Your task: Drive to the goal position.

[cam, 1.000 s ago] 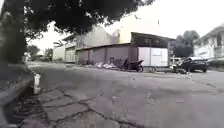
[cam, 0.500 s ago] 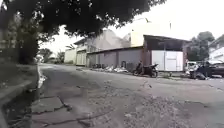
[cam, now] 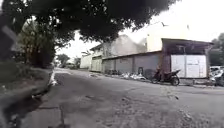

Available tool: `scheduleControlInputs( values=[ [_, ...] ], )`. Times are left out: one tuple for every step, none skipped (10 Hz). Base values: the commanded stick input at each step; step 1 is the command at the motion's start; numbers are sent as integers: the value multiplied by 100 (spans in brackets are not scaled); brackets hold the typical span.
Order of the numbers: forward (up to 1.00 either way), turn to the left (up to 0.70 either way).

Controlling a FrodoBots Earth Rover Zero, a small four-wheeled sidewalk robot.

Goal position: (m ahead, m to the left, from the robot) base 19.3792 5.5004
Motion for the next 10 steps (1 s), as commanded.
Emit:
scheduleControlInputs(
  values=[
    [100, 0],
    [100, 0],
    [100, 0],
    [100, 0],
    [100, 2],
    [100, 27],
    [100, 40],
    [100, 40],
    [100, 30],
    [100, 3]
  ],
)
